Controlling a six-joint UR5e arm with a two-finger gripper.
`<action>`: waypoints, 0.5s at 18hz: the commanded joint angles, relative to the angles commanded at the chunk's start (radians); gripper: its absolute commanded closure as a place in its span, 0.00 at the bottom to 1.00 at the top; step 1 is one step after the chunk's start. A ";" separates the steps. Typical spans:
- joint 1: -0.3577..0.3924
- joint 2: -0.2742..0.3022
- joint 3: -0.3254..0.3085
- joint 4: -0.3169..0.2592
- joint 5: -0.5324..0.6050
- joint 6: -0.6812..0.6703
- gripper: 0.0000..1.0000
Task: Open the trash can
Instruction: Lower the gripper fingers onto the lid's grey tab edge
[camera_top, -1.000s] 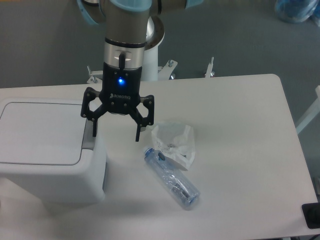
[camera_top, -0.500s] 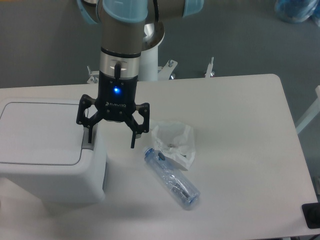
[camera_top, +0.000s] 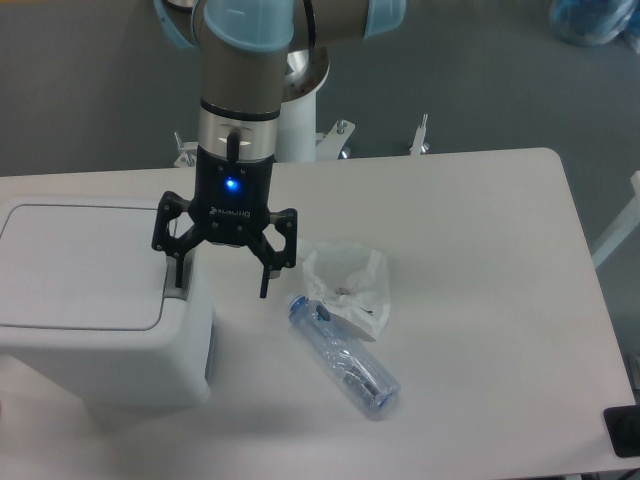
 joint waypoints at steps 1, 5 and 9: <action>0.000 0.000 0.000 0.000 0.000 -0.002 0.00; 0.000 0.000 -0.005 0.000 0.000 0.000 0.00; 0.000 -0.002 -0.006 0.002 0.002 0.000 0.00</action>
